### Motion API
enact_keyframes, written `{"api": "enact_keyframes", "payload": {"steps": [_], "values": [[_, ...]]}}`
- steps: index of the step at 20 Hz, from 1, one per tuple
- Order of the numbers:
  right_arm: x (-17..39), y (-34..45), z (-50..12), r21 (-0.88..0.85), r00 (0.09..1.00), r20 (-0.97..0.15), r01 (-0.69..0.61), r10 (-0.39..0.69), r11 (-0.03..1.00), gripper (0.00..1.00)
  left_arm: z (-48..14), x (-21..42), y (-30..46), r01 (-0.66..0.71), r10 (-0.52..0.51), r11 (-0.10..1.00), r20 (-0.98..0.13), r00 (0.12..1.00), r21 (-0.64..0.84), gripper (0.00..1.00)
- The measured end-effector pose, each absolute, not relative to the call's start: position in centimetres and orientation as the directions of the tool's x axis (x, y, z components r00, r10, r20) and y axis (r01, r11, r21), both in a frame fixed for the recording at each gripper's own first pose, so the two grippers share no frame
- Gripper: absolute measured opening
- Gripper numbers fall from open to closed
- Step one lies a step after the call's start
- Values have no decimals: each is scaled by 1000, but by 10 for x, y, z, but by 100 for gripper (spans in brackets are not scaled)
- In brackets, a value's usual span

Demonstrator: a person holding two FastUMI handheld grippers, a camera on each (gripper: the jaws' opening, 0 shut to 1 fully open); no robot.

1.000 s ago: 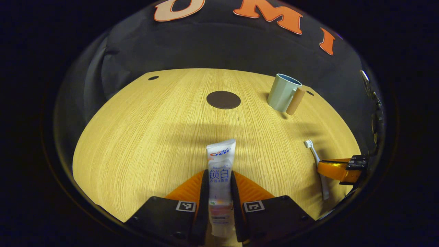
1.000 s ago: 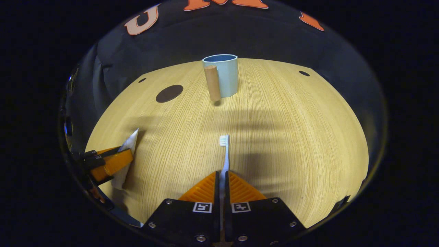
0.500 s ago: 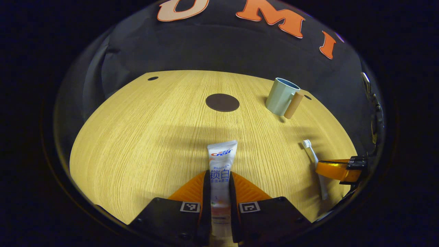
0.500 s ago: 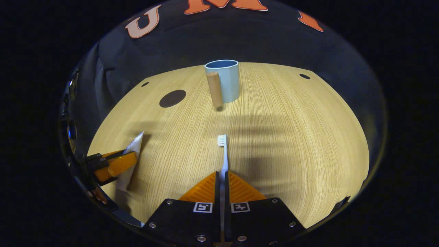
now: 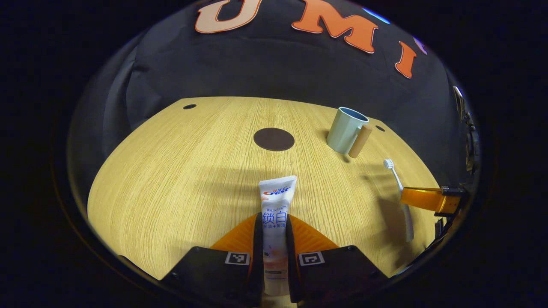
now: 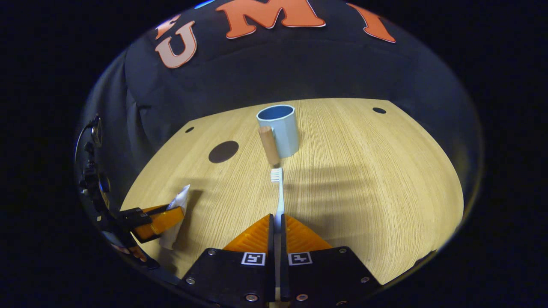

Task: Put the toothbrush and toothpaste on the desktop into the cup, then pick up the cup and place it on the coaster on the desktop.

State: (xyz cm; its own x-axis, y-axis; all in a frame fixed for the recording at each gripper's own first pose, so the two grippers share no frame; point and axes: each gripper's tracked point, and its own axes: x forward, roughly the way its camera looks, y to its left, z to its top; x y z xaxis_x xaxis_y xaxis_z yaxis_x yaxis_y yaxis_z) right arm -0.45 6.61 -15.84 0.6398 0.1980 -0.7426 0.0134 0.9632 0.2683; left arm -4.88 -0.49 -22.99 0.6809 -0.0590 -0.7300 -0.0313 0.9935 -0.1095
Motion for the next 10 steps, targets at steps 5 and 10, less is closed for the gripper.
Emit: {"api": "enact_keyframes", "payload": {"steps": [5,10], "values": [[23,64,-130,295,709,-673,-3,210,956,5,-207,-50,2,-22,-67,993,-707,704,-116,28],[57,55,-99,312,786,-583,-16,205,950,5,-193,-43,7,-19,-61,994,-691,720,-108,27]]}}
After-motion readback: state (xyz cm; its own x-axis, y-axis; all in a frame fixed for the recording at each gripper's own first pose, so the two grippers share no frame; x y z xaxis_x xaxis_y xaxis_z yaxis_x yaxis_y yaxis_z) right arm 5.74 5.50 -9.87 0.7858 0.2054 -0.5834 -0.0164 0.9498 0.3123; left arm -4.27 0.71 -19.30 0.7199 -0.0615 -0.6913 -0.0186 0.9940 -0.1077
